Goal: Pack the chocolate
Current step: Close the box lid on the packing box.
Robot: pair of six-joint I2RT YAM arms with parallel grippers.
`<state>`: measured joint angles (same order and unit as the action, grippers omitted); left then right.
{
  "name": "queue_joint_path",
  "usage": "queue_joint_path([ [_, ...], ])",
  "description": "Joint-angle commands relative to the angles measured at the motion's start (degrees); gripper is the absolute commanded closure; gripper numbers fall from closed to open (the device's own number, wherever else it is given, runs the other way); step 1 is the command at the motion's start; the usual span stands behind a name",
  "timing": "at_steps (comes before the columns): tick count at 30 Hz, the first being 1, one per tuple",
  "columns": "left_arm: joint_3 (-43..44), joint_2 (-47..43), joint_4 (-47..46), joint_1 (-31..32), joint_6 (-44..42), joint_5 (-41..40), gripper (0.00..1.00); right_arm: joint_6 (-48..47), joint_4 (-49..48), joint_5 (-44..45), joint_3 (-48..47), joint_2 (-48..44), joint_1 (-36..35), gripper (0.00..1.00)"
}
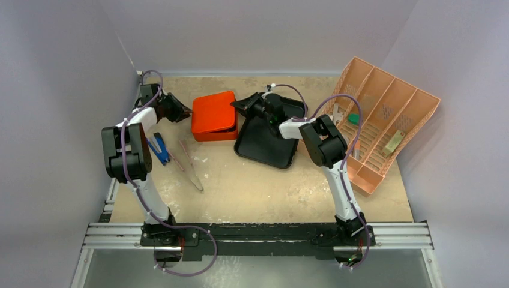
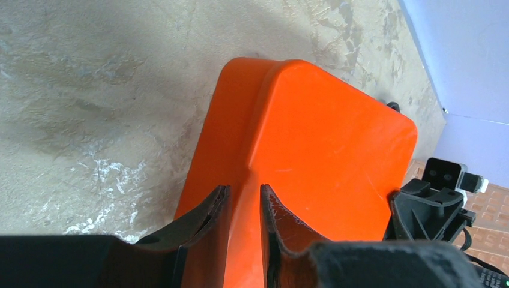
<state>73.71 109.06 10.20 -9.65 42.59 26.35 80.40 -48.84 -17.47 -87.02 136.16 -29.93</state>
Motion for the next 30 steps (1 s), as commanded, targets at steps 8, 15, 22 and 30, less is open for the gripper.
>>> queue_joint_path([
  [8,2.05,3.92,-1.14,3.35,-2.39,-2.07,0.83,-6.72,1.12,2.08,0.0,-2.54,1.45,1.0],
  [15,4.57,6.21,3.35,5.62,-4.97,-7.31,0.86,-9.19,2.78,2.53,0.82,-3.62,2.05,0.82],
  [22,5.25,6.36,3.25,5.98,-4.44,-9.64,0.87,-21.04,16.59,4.78,-2.58,-9.38,3.03,0.41],
  [30,6.26,6.54,2.75,5.96,-3.1,-10.86,0.87,-35.37,37.23,9.53,-9.74,-11.44,2.25,0.05],
])
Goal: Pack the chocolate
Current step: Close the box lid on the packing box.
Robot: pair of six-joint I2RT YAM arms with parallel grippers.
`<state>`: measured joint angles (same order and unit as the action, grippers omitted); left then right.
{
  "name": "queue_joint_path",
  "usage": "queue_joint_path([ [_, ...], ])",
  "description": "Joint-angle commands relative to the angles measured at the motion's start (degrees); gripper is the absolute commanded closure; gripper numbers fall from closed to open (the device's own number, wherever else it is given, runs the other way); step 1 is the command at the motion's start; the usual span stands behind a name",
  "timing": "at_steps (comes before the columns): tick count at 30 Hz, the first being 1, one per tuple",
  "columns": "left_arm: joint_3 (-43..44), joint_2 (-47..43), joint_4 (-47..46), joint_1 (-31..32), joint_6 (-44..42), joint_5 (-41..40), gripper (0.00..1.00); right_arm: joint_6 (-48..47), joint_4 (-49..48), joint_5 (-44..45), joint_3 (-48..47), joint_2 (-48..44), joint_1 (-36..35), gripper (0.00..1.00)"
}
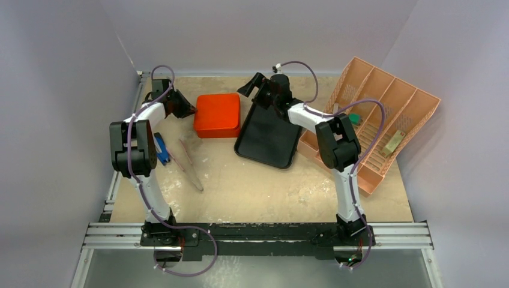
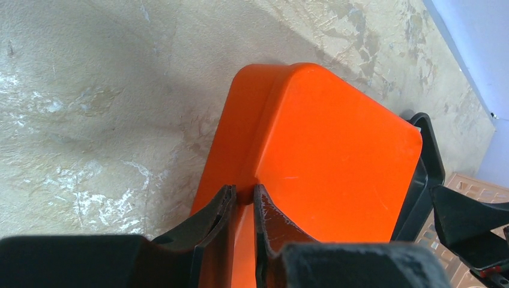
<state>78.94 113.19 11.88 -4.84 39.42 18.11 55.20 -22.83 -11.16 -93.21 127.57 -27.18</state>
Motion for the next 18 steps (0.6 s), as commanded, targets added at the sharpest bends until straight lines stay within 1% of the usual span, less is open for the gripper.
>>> queue_joint_path([
  [1,1.01,2.4,0.89,1.23,0.33,-2.71,0.87,-11.4,12.25,3.05,-4.01,-2.76,-0.77,0.05],
  [4,1.07,2.45,0.49,1.53,0.84,-2.86,0.87,-14.01,15.07,1.71,-5.87,-1.8,-1.47,0.08],
  [7,1.12,2.4,0.36,1.85,1.16,-3.24,0.87,-14.85,15.23,-1.65,-7.49,-0.11,-1.99,0.11],
  [10,1.12,2.31,0.21,2.11,1.51,-3.41,0.87,-16.05,17.36,-3.16,-10.34,2.25,-2.99,0.12],
  [12,1.19,2.14,0.07,2.35,1.7,-3.64,0.87,-16.79,20.37,-2.2,-12.45,3.98,-3.64,0.13],
  [14,1.22,1.92,0.01,2.57,1.87,-3.76,0.87,-17.38,25.38,-0.29,-14.93,5.8,-4.16,0.14],
  [15,1.29,1.87,-0.01,2.7,1.93,-3.78,0.87,-17.37,26.76,0.11,-15.37,6.49,-4.39,0.17],
  [18,1.52,1.75,-0.29,3.21,2.34,-3.38,0.87,-16.67,28.3,1.61,-13.9,7.17,-4.38,0.31],
])
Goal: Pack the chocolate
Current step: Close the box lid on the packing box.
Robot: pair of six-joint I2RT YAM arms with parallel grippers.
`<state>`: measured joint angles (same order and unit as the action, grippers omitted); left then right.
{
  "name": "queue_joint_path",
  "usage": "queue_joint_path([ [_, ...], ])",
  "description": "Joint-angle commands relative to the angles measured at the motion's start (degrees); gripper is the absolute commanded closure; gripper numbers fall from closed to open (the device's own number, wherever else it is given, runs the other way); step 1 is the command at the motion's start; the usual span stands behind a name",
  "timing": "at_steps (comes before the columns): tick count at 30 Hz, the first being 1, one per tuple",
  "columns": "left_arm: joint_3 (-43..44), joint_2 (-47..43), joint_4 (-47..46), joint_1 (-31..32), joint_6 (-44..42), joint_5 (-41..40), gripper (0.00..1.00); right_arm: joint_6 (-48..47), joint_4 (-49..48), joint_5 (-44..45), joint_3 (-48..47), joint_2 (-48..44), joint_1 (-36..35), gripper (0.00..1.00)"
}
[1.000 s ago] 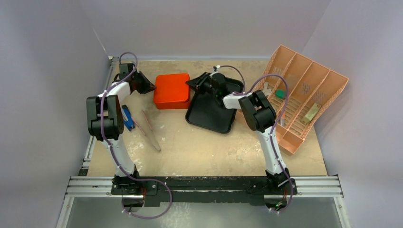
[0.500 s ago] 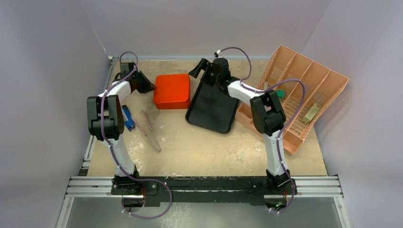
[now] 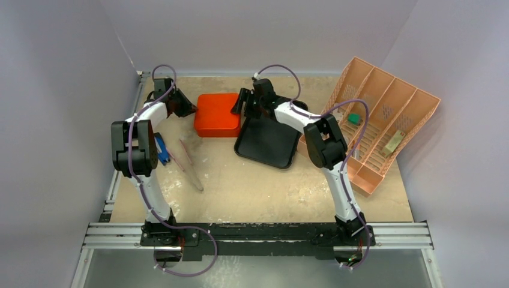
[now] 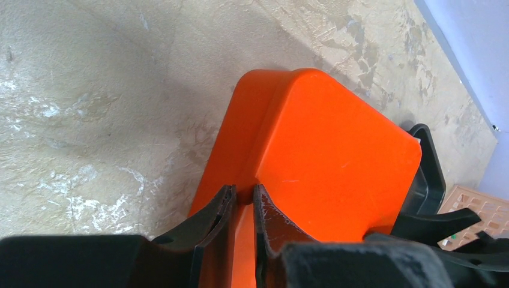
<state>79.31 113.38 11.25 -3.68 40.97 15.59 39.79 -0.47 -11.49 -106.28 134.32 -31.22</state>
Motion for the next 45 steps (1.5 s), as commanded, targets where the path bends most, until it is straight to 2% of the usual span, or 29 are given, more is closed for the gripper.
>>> queue_joint_path([
  [1,1.12,1.57,0.1,2.17,1.13,-0.14,0.87,-1.05,4.94,2.79,0.79,0.08,-0.34,0.36],
  [5,0.81,1.8,-2.08,2.19,3.04,2.98,0.87,2.08,2.95,2.92,5.72,-0.86,-0.33,0.63],
  [7,0.59,1.63,-2.82,2.21,3.63,3.87,0.86,2.71,1.55,2.89,7.55,-1.35,-0.4,0.73],
  [13,0.76,0.17,-4.61,2.19,5.26,6.99,0.8,2.82,-1.38,3.37,9.71,-1.35,-0.26,0.87],
  [17,1.73,-0.05,-3.39,1.95,5.0,8.26,0.66,2.16,0.13,4.24,8.03,0.62,-0.32,0.87],
  [19,3.28,-0.35,0.79,1.91,2.28,5.43,0.6,2.12,2.09,5.39,8.3,0.78,-0.35,0.81],
  [21,4.65,-0.95,4.64,1.75,-0.25,2.3,0.58,2.73,-0.08,6.37,11.34,-0.57,-0.4,0.76],
  [23,5.69,-1.74,7.82,0.75,-1.52,-0.22,0.56,2.74,-1.86,6.7,12.45,-1.27,-0.5,0.75],
  [30,5.16,-6.74,8.87,-4.4,-1.71,-2.96,0.47,7.8,-7.47,3.35,15.32,-1.83,-2.19,0.76],
  [33,3.63,-5.33,5.89,-4.43,-2.72,1.61,0.47,9.54,-8.49,2.02,15.0,-1.2,-2.92,0.76],
  [37,2.0,-2.38,2.14,-3.76,-2.67,6.88,0.52,10.91,-9.4,2.93,15.62,-1.83,-3.49,0.76],
  [41,2.01,-0.59,1.53,-1.52,-3.71,8.02,0.61,11.42,-8.25,2.69,15.49,-1.87,-3.51,0.74],
  [45,2.33,1.31,1.81,0.73,-4.36,6.57,0.63,11.45,-8.06,2.62,15.6,-1.72,-3.56,0.73],
])
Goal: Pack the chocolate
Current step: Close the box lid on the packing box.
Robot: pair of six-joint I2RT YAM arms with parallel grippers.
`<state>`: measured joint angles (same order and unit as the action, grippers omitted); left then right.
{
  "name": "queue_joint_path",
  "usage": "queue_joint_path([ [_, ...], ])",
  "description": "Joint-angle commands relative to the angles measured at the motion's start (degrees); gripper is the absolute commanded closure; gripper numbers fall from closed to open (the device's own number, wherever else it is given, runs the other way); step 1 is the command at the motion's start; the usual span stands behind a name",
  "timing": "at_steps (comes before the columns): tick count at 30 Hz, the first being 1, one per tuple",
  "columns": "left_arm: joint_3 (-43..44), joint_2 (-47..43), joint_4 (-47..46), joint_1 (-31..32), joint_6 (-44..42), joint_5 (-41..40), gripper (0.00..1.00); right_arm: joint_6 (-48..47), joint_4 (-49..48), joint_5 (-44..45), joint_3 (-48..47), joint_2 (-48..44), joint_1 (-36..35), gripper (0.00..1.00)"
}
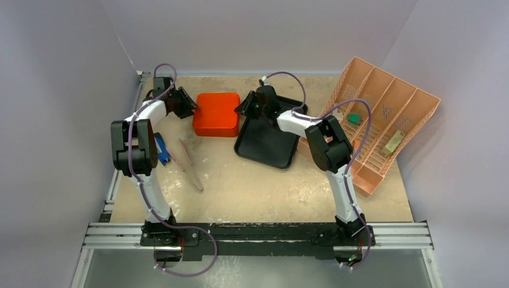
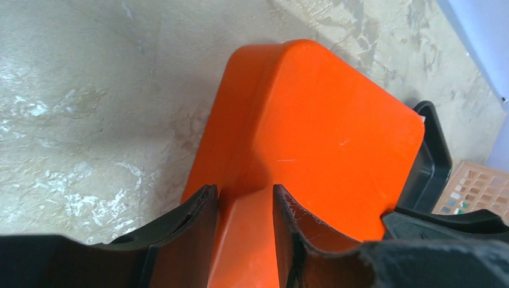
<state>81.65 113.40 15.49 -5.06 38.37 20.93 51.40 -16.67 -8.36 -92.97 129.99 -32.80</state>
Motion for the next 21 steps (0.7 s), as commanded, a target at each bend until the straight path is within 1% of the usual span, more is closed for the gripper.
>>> queue_joint_path([
  [1,0.3,1.86,-2.91,2.53,-1.68,1.56,0.65,-0.16,8.18,-0.86,2.15,2.89,-1.94,0.72],
  [2,0.78,2.44,-3.47,3.14,-1.66,1.98,0.7,-0.16,8.22,-0.94,2.22,3.04,-1.92,0.71],
  [4,2.02,3.44,-3.28,4.16,-2.35,0.84,0.78,-0.07,7.8,-1.08,2.89,2.95,-1.92,0.65],
  [6,2.61,4.23,-2.92,4.48,-2.5,-0.4,0.82,0.08,7.53,-1.24,2.98,2.65,-1.89,0.58],
  [9,2.17,4.75,-3.17,4.61,-2.23,-0.81,0.88,-0.07,7.66,-1.13,2.13,1.93,-1.5,0.43],
  [11,1.97,4.65,-3.17,4.62,-2.46,-1.21,0.88,-0.11,7.37,-1.63,1.34,1.83,-0.89,0.39],
  [15,1.87,3.92,-5.08,4.62,-2.62,-0.21,0.89,-1.37,9.99,-3.5,-2.86,3.92,-0.52,0.37],
  [16,1.73,3.69,-6.21,5.72,-2.47,0.57,0.89,-1.32,9.88,-4.33,-3.37,4.52,-0.51,0.37],
  [19,0.81,3.37,-10.47,7.02,-0.74,5.2,0.89,-1.78,8.4,-6.27,-4.33,6.32,-0.58,0.4],
  [21,0.63,3.66,-9.49,7.82,-0.38,6.58,0.89,-1.52,6.7,-9.47,-4.16,7.39,-0.62,0.44],
])
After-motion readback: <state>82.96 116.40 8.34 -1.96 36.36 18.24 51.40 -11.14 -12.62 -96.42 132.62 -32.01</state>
